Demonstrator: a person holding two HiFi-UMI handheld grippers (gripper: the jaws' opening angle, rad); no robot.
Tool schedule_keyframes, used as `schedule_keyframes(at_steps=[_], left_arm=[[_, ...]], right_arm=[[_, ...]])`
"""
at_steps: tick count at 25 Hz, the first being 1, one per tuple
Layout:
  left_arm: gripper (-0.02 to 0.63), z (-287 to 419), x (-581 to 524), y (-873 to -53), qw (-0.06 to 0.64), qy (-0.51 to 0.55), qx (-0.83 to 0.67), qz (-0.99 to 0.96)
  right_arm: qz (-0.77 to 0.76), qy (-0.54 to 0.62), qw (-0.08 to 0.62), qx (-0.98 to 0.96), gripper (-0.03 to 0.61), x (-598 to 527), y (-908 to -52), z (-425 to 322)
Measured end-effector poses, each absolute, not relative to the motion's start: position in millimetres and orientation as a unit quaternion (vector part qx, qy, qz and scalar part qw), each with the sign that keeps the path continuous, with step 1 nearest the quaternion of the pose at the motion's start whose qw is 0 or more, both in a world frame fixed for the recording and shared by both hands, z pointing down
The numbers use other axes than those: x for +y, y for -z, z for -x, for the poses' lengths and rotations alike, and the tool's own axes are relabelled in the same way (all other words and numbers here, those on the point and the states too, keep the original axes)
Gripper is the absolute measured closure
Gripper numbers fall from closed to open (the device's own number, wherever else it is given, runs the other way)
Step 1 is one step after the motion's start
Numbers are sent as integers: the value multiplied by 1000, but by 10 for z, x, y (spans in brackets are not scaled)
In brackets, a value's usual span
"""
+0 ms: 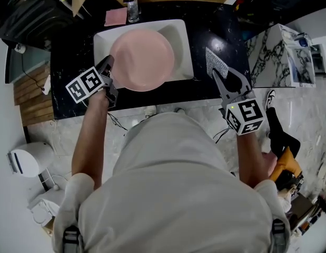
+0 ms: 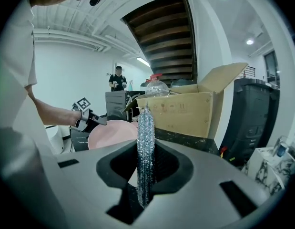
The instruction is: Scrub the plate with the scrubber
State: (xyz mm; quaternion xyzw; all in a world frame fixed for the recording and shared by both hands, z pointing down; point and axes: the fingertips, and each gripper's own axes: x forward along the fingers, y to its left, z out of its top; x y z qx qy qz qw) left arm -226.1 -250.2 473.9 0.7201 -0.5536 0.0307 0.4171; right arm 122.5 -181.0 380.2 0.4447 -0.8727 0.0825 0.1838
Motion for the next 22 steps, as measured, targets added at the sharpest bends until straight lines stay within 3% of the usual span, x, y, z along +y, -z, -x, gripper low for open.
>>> schedule_keyframes(at_steps=[22], left_arm=[[572, 2522, -3077, -5841, 490, -74, -559, -665]], right_arm=[[-480, -122, 200, -845, 502, -1581, -3961, -909]])
